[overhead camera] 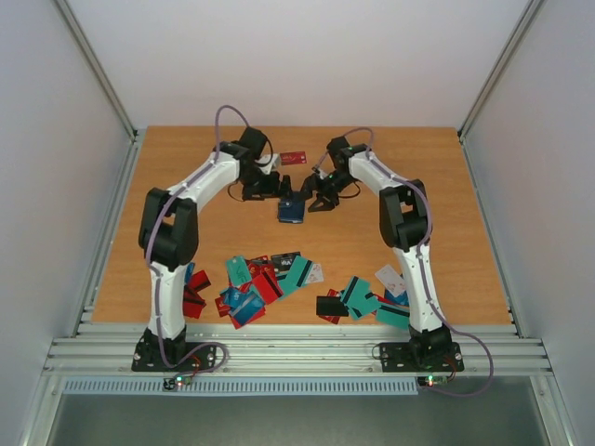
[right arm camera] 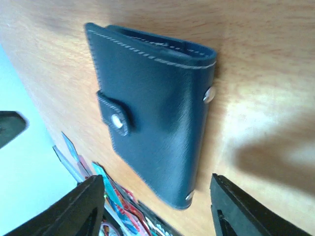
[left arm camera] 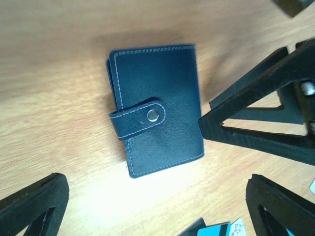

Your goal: Put the credit cards into the card holder

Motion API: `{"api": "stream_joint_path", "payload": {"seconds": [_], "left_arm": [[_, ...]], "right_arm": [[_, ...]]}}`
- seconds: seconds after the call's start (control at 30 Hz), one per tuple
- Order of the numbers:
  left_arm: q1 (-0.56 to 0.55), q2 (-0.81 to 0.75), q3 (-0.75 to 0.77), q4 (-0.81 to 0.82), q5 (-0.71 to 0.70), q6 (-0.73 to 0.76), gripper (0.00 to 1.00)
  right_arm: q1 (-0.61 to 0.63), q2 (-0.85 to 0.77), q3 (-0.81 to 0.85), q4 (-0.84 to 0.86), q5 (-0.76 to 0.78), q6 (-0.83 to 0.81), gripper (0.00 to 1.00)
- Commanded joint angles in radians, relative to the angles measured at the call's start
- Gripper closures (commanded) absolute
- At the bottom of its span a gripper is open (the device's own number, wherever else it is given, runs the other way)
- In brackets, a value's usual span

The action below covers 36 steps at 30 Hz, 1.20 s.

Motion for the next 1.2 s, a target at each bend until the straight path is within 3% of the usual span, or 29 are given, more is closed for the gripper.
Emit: {"api": "stream_joint_path", "payload": {"seconds": [0.0,0.1,0.17,0.2,0.43,0.77,1.0,1.17], "left_arm": [[0.019,-0.141,-0.012,-0.022,-0.073,0.023,0.01],[0.02,-0.223,-0.032,-0.029,-0.119,0.036,0.01],[0.02,-0.28,-0.05,-0.033,-0.154,0.047,0.01],[0.02,-0.311,-0.06,-0.035,-0.171,0.052,0.01],[0.02,-0.529,-0.121,-0.031,-0.336,0.071,0.01],[0.02,-0.894,-0.306,0.066,-0.559,0.058,0.01],[0.02,-1.209,-0.587,0.251,-0.601,0.063,0.01],[0.02,-1.401,-0.84,0.419,-0.631,0.136,0.01]], "right_arm": [[0.003,-0.134,0.042,-0.044,0.067,-0.032,0.38],[0.002,-0.208,0.036,-0.065,0.113,-0.06,0.3],[0.0,-0.263,0.027,-0.072,0.14,-0.077,0.03],[-0.001,-0.289,0.021,-0.075,0.154,-0.085,0.02],[-0.015,-0.527,-0.073,-0.065,0.29,-0.141,0.02],[-0.029,-0.985,-0.313,0.042,0.514,-0.21,0.01],[-0.03,-1.23,-0.482,0.103,0.651,-0.219,0.01],[-0.028,-1.438,-0.758,0.315,0.631,-0.143,0.01]]}}
